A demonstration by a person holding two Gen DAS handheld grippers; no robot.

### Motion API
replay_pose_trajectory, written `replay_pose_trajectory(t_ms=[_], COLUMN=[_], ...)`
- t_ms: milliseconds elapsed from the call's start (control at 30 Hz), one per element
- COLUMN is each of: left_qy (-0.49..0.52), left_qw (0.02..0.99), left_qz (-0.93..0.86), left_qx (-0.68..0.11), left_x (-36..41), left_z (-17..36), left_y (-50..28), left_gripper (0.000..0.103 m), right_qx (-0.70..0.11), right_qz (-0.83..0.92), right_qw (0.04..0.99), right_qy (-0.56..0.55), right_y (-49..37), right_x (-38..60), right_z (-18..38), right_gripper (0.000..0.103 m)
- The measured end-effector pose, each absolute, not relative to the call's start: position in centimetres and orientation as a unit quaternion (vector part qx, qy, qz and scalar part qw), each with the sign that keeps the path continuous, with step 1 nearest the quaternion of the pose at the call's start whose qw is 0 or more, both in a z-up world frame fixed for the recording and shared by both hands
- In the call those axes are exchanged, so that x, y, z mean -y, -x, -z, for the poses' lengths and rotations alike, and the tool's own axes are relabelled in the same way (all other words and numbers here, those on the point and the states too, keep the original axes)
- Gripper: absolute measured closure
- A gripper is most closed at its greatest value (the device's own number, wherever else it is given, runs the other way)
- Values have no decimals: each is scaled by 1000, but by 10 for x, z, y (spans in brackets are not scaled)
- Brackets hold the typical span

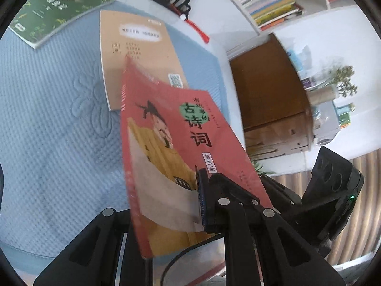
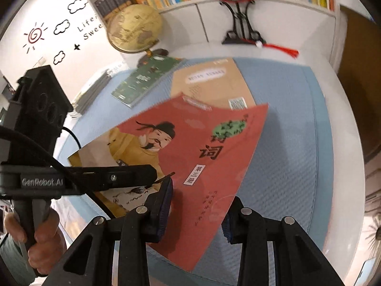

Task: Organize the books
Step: 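Carry the red book with the left gripper to the stack, then lower the red book onto the stack and open the left gripper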

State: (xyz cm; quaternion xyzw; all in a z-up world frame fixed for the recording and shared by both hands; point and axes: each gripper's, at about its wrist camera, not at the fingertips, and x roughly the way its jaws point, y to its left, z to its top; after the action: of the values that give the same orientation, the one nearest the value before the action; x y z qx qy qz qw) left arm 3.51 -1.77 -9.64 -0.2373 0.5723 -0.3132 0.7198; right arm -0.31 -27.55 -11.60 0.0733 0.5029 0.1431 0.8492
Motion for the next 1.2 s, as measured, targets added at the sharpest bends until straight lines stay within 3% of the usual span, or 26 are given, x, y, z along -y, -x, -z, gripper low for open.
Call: replay_pose_trajectory(t_ms=[300,667,933,1200], left_qy=[253,266,272,304], left_qw=[750,804,822,801], left_qz=[310,236,177,167], left_qx=[-526,-476,-468,-489], left_x=[-50,-220,-342,-410], left_z=[57,24,36,81], left_y=[-55,-121,-169,-223], left_gripper=[91,90,89,89], right_qx=[-467,-415,-422,-459], right_qz=[-165,-225,-262,-254], right_qw=[869,881,868,851], right_qy=[-25,35,10,-15], right_y=[-21,-94,-166,-227], right_x=[214,40,-85,-167], right_z=[71,38,57,98], right_gripper=[68,67,66,66])
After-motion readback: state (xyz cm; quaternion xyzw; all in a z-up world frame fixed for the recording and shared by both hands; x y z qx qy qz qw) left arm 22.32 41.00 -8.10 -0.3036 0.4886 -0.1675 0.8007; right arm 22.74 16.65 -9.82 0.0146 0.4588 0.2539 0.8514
